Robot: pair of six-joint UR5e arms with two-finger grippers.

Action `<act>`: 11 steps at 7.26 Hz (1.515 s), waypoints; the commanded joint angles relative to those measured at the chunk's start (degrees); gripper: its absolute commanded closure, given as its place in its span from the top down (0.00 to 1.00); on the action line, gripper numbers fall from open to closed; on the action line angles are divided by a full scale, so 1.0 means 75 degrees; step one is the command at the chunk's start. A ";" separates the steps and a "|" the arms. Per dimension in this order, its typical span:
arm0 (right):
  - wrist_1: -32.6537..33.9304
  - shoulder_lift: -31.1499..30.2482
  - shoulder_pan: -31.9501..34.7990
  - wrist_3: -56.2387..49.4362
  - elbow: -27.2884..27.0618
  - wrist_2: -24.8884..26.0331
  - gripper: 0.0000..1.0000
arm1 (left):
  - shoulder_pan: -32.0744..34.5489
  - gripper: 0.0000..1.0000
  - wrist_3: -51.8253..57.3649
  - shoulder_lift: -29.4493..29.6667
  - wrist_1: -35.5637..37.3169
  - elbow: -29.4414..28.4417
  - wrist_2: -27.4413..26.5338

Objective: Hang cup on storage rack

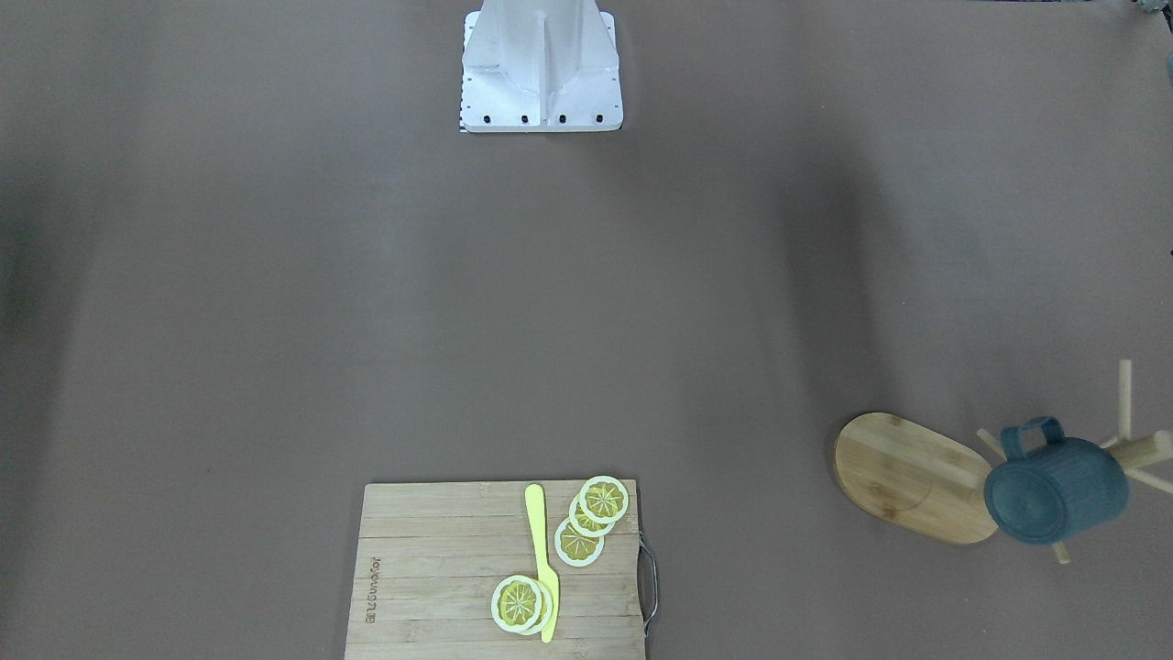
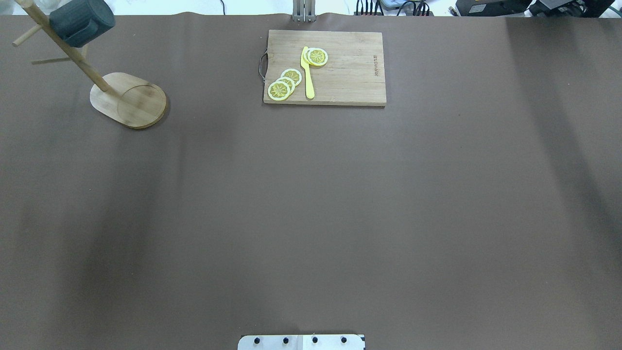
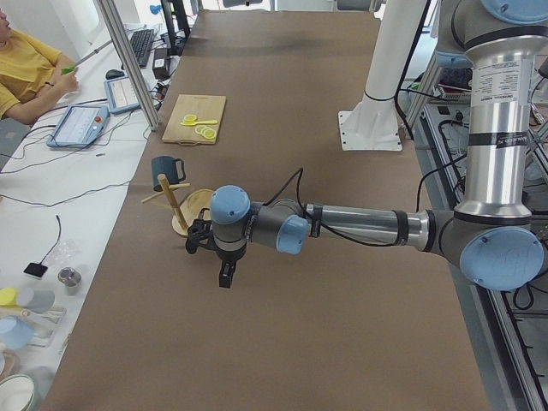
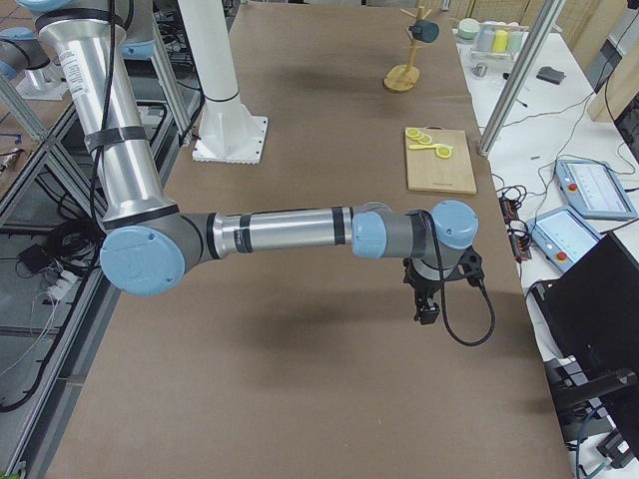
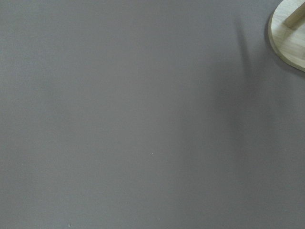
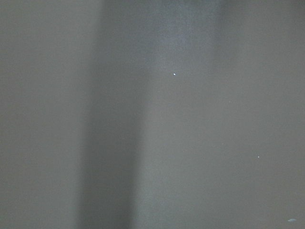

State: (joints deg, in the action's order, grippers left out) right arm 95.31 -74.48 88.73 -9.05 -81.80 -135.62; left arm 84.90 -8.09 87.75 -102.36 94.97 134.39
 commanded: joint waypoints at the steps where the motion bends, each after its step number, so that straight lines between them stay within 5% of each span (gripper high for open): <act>1: 0.0007 0.0005 -0.0006 0.0000 -0.0004 -0.0010 1.00 | 0.0000 0.98 0.0012 0.0007 -0.0004 0.0017 0.0000; 6: 0.0416 -0.0170 0.0146 -0.0011 -0.0671 -0.0069 1.00 | 0.0011 0.98 -0.0012 0.0007 -0.0004 0.0251 -0.0012; 11: 0.0441 -0.0124 -0.0041 0.0000 -0.0543 0.0048 1.00 | 0.0012 0.98 0.0000 0.0007 -0.0004 0.0089 0.0491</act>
State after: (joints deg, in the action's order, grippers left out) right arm 98.57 -75.51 88.32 -9.05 -85.75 -135.27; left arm 84.99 -8.10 87.63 -102.37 96.30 136.45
